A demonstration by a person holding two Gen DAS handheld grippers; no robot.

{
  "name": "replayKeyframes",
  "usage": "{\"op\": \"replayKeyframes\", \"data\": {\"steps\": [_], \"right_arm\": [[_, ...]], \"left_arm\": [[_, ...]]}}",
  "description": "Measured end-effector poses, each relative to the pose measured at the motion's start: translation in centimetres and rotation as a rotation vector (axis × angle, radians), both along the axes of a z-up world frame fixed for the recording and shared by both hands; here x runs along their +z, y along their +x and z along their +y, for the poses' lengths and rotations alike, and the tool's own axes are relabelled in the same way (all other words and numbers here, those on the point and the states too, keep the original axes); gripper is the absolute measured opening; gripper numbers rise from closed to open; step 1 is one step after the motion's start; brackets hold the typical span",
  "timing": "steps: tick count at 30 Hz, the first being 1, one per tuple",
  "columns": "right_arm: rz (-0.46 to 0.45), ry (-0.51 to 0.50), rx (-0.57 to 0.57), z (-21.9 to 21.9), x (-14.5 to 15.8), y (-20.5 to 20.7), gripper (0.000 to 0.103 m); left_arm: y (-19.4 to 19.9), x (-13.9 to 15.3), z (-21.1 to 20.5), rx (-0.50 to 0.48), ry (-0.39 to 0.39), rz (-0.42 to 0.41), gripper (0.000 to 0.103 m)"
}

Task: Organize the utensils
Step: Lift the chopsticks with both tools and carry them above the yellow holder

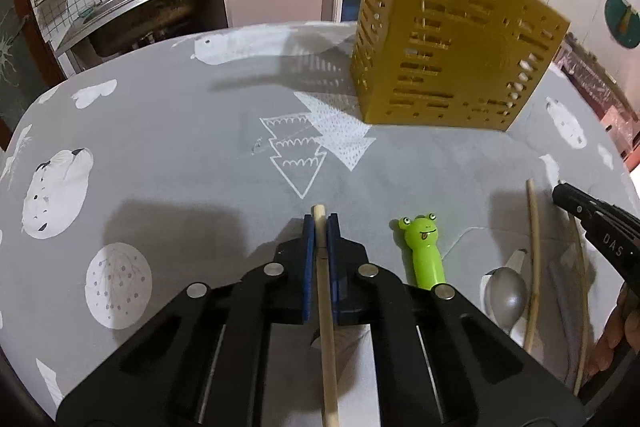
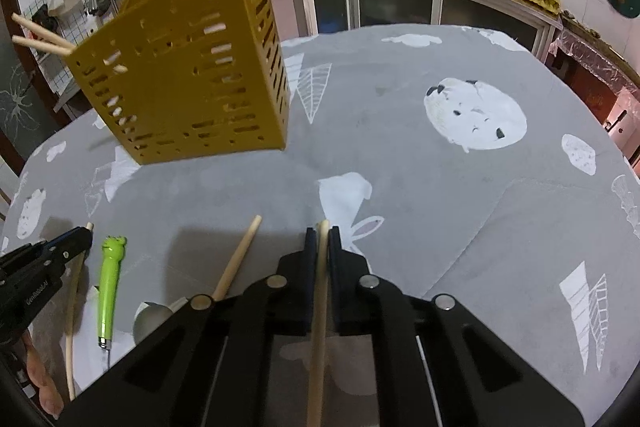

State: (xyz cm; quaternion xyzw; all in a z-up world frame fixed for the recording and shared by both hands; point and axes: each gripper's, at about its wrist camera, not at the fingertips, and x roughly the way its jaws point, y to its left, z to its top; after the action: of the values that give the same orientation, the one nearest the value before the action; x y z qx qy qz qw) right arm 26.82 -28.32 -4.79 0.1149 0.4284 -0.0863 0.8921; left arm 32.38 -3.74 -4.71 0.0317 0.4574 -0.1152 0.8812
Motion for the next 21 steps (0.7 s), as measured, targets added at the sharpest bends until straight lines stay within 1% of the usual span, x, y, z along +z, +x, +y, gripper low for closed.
{"op": "replayKeyframes", "data": {"steps": [6,11,13,16,21], "right_arm": [[-0.073,-0.002,0.003,-0.1,2.7,-1.0,0.006],[-0.164,-0.027,0.013,0.0,5.1,-2.3,0.006],[-0.197,-0.013,0.017,-0.2,5.8,-2.9,0.006],[-0.245,-0.012,0.021,-0.4,6.8,-3.8,0.006],[-0.328,-0.038,0.016,-0.5,8.5,-5.5,0.006]], "left_arm": [[-1.5,2.9,1.1,0.013,-0.037,-0.101,0.005],[-3.4,5.7,1.9,0.028,-0.063,-0.187,0.005],[-4.4,6.7,2.1,0.032,-0.074,-0.228,0.005],[-5.6,7.8,2.4,0.033,-0.080,-0.272,0.005],[-7.4,9.5,2.5,0.035,-0.082,-0.345,0.005]]}}
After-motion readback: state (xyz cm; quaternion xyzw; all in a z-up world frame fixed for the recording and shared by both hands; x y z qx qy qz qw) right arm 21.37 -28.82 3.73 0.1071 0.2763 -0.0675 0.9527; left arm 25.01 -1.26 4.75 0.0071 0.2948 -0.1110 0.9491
